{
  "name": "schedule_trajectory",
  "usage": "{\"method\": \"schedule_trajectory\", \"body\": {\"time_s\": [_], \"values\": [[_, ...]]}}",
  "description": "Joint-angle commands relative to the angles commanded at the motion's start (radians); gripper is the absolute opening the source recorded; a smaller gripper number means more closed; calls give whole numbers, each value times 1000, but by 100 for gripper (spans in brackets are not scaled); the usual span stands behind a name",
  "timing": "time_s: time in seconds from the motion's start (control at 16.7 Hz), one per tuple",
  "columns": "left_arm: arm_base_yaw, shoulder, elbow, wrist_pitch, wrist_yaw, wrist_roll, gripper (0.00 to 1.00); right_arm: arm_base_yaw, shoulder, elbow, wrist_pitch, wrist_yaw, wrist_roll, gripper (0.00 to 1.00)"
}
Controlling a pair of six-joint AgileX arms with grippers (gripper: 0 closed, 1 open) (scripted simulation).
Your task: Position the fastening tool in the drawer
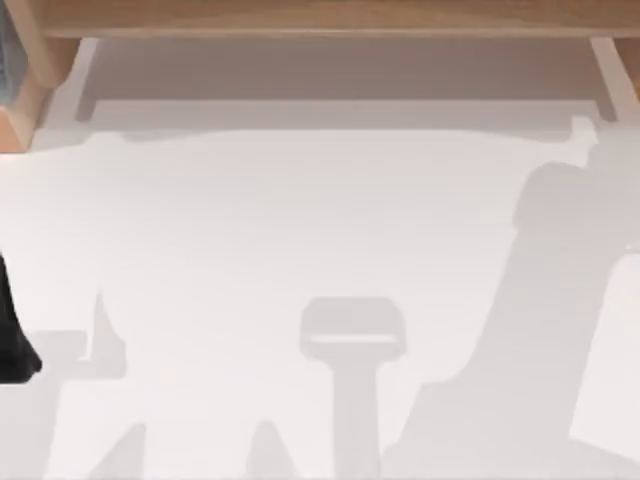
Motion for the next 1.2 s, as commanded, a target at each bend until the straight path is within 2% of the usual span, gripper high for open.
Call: {"method": "schedule_trajectory", "body": {"time_s": [0.36, 1.14, 1.2], "values": [[0, 0, 0, 0, 0, 0, 100, 4, 3, -11, -3, 19, 14, 0], [0, 0, 0, 0, 0, 0, 100, 4, 3, -11, -3, 19, 14, 98], [0, 0, 0, 0, 0, 0, 100, 4, 3, -11, -3, 19, 14, 100]]}}
